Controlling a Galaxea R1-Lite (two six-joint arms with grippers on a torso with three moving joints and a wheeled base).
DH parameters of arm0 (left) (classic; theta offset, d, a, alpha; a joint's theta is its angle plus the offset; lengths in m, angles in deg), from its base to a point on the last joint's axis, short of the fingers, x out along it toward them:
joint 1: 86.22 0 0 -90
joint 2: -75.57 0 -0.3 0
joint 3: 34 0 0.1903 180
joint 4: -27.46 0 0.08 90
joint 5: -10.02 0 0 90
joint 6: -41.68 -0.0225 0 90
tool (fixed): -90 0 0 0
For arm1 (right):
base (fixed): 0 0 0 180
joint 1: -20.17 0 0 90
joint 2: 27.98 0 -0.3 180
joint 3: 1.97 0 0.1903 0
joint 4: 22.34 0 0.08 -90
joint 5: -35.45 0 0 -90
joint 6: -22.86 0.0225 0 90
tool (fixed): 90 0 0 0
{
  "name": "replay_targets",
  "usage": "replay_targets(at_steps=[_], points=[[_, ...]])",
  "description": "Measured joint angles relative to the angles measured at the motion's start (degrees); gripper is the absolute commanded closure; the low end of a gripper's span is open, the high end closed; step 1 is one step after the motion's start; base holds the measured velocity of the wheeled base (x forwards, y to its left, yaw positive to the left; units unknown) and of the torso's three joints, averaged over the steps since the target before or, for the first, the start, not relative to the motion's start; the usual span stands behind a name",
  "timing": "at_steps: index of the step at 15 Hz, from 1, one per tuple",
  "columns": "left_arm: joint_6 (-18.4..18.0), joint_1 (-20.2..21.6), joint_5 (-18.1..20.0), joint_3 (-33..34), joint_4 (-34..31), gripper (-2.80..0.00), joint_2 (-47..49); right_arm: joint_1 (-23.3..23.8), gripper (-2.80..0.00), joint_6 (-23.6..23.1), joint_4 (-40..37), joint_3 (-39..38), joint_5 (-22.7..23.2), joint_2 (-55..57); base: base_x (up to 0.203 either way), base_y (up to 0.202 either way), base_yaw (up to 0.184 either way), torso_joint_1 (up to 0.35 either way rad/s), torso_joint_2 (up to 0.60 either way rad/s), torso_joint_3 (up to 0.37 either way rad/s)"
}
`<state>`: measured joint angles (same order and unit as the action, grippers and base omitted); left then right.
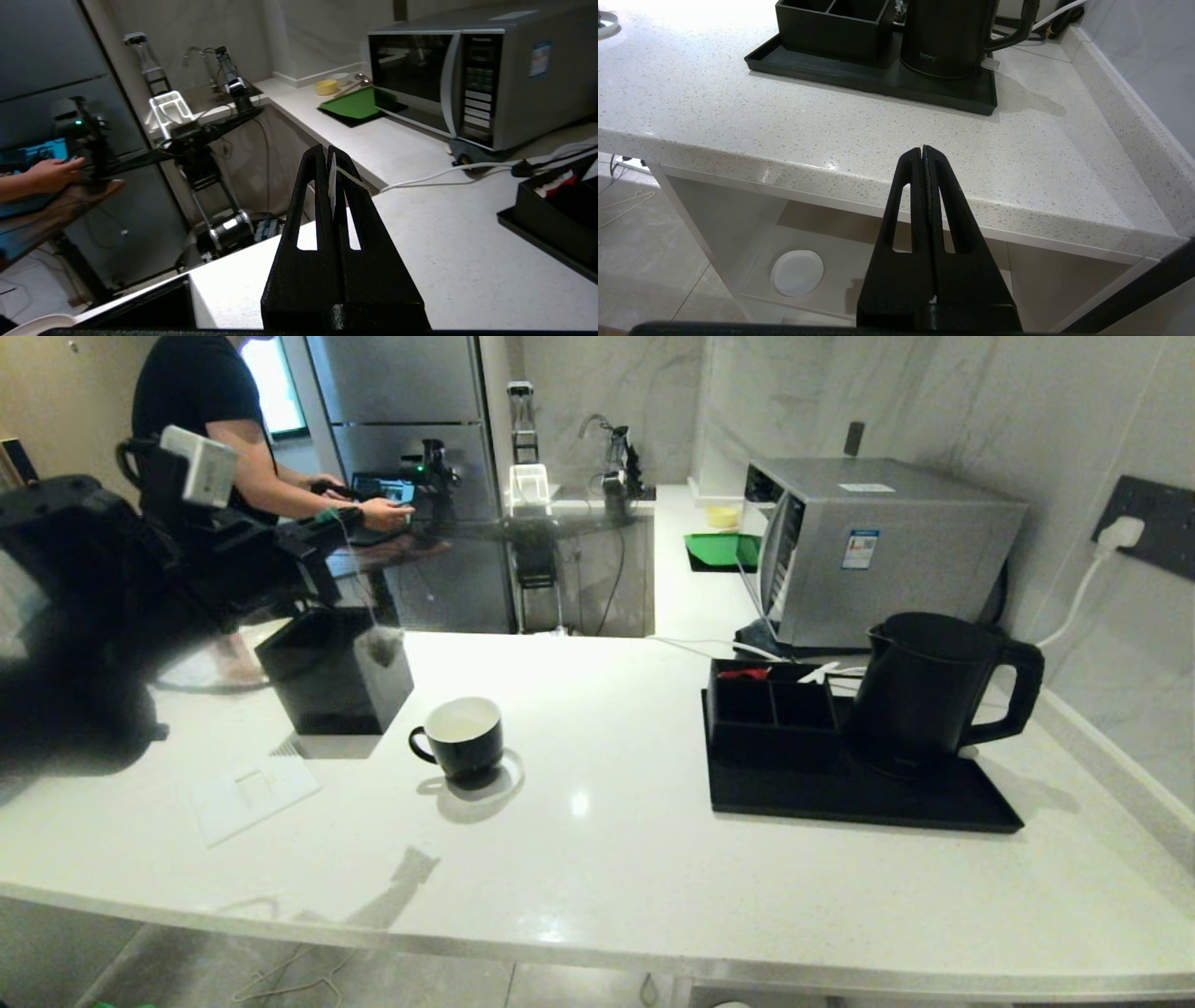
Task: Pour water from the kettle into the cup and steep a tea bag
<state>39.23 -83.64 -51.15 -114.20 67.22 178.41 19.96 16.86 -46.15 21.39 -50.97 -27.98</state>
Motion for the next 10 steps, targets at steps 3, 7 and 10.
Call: replay_targets(at_steps=[3,7,10], points=[[0.38,2.94,0.07,-1.24,-1.11,0.00,-2.04,0.00,0.00,0.02,0.00,0.00,0.00,0.00,0.000,0.000,0.000,0.000,0.00,0.000],[1.62,5.96,0.07,-1.62,-1.20,0.00,-3.36,0.02,0.00,0.03,0.00,0.00,0.00,0.00,0.000,0.000,0.000,0.000,0.00,0.000],[2.80,7.62,0.07,-1.85,-1.20,0.00,-4.00,0.02,0.00,0.04,0.00,0.00,-0.01,0.00,0.000,0.000,0.000,0.000,0.00,0.000]])
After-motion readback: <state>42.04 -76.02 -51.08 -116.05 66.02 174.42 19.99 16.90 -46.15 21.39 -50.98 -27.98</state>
